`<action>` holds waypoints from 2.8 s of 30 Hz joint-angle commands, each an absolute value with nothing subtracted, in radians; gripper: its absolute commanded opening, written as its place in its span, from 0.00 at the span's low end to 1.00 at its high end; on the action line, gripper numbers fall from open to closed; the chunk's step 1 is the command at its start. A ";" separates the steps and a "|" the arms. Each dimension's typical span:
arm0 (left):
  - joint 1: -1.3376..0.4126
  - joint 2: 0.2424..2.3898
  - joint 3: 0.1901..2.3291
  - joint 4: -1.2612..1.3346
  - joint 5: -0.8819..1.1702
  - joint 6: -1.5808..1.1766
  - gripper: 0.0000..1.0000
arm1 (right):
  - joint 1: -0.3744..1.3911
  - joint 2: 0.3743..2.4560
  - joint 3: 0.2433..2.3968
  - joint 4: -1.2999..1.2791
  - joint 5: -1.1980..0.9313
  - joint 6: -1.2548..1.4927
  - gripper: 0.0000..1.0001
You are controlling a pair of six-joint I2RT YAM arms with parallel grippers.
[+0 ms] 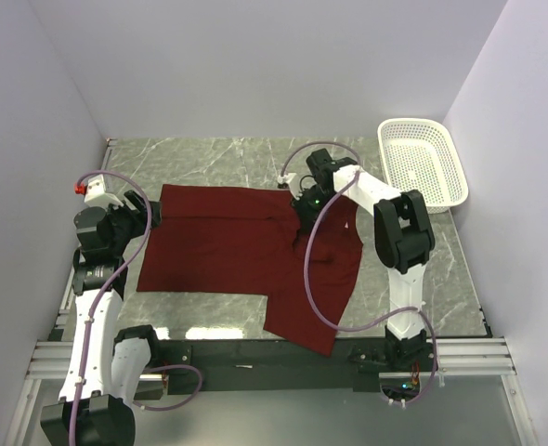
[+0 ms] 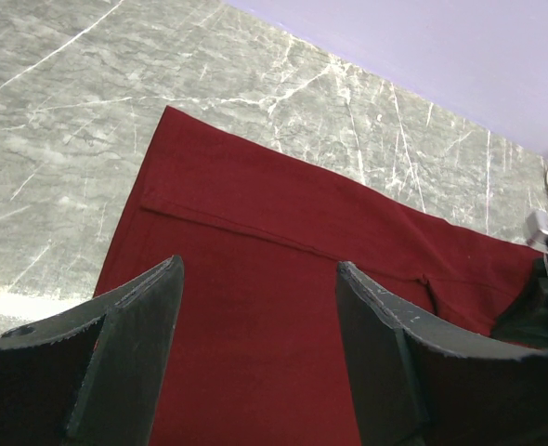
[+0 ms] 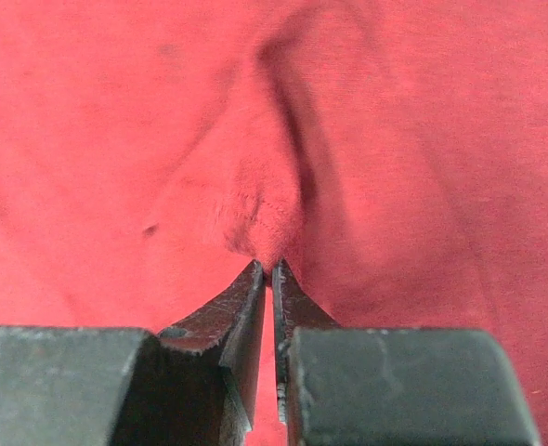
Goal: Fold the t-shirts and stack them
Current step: Fold the tshirt
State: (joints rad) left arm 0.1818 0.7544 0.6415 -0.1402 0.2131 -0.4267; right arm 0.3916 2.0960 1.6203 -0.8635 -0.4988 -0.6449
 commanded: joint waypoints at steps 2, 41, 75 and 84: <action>0.183 0.741 0.641 -0.115 0.233 -0.407 0.72 | 0.434 1.974 1.601 -0.911 -0.606 -0.635 0.14; 0.195 1.040 0.650 -0.384 0.259 -0.826 0.94 | 0.277 1.318 1.046 -0.503 -0.688 -0.558 1.00; 0.198 1.258 0.643 -0.732 -0.211 -1.117 0.46 | 0.360 1.230 0.960 -0.458 -0.761 -0.486 0.98; 0.202 1.249 0.621 -0.736 -0.225 -1.131 0.44 | 0.360 1.239 0.971 -0.485 -0.781 -0.500 0.97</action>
